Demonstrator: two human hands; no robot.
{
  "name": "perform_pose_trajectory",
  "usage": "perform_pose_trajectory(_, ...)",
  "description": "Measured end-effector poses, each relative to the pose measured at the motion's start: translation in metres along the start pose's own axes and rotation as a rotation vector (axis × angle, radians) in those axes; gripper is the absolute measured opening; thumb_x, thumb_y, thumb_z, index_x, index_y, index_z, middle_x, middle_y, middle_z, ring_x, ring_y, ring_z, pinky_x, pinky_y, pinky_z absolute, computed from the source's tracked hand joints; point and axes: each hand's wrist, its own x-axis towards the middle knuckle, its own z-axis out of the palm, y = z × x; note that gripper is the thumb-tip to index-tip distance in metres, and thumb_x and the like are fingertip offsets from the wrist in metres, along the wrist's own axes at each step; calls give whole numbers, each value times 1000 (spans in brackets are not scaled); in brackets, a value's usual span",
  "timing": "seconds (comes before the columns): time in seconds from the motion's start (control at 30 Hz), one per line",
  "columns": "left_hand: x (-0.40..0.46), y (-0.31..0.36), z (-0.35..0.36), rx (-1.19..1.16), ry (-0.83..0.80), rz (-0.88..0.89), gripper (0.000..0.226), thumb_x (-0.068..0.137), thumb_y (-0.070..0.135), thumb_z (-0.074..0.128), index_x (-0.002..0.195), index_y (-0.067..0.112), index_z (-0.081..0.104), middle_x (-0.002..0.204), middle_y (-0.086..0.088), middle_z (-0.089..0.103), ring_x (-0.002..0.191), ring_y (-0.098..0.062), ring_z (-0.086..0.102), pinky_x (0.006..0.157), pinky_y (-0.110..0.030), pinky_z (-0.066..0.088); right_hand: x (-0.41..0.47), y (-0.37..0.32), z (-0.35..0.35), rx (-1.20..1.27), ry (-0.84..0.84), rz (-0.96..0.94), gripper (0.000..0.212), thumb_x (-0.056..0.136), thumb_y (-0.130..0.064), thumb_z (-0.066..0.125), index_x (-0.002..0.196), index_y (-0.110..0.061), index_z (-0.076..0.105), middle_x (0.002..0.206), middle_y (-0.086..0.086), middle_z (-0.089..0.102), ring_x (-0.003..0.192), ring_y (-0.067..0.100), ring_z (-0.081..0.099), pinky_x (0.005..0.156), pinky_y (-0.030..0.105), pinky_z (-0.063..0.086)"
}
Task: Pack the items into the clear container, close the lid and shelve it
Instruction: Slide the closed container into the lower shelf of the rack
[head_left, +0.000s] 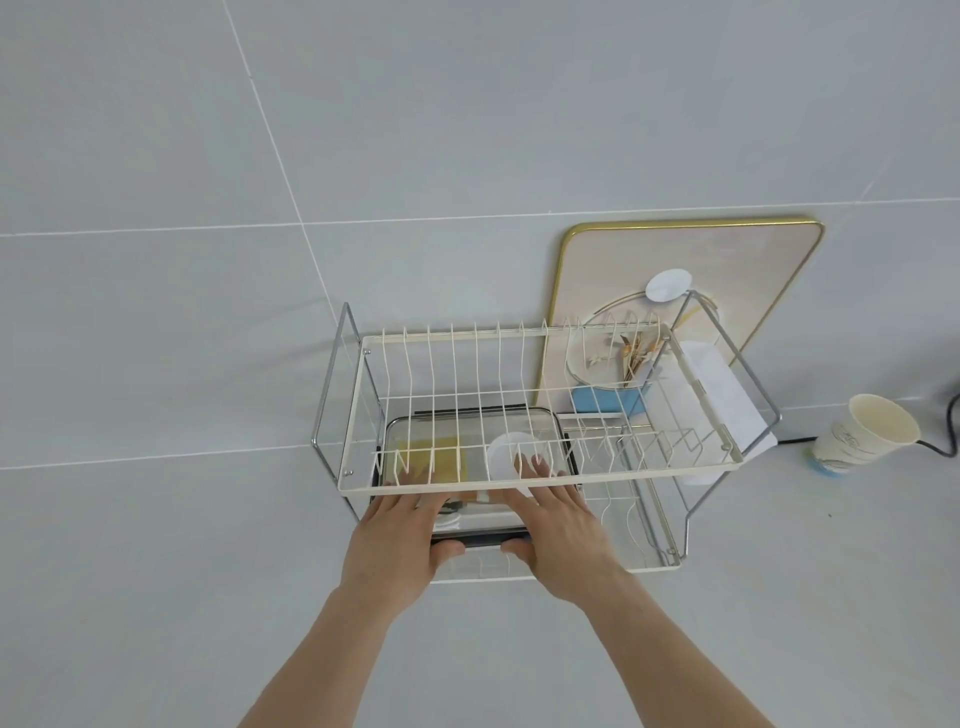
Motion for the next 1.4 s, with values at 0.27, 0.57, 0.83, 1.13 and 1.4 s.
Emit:
perform_pose_trajectory(0.27,26,-8,2,47,-46,-30,64,84,59,61,142,45,37,152,13,37,141,-26,29,107,-42,39,28,11,7,19,0,-15,75,95,-35,66,154,-43,21,170,3,-4,157,27,-7,128,48,3)
perform_pose_trajectory(0.57,40,-12,8,21,1,-26,68,84,53,65,144,34,39,158,2,31,144,-28,26,110,-44,37,42,23,17,1,-20,-16,72,100,-40,54,157,-41,11,168,2,-17,154,28,-20,126,50,-4)
perform_pose_trajectory(0.83,45,-18,11,21,-18,19,80,86,51,64,152,29,24,163,1,17,149,-26,12,112,-47,34,45,25,27,-22,5,-3,72,101,-44,51,156,-44,5,164,-3,-23,151,24,-26,124,46,-11)
perform_pose_trajectory(1.13,41,-9,7,100,32,47,80,76,44,79,143,20,41,151,-13,42,134,-43,43,99,-54,45,41,16,16,-71,-3,13,72,101,-42,52,157,-41,7,166,2,-17,154,31,-17,126,52,-5)
perform_pose_trajectory(1.4,-24,-12,6,16,78,172,63,93,55,40,149,34,20,154,7,31,144,-20,24,119,-38,20,3,-35,9,-45,211,169,76,92,-67,43,157,-38,17,169,6,11,157,31,0,125,56,7)
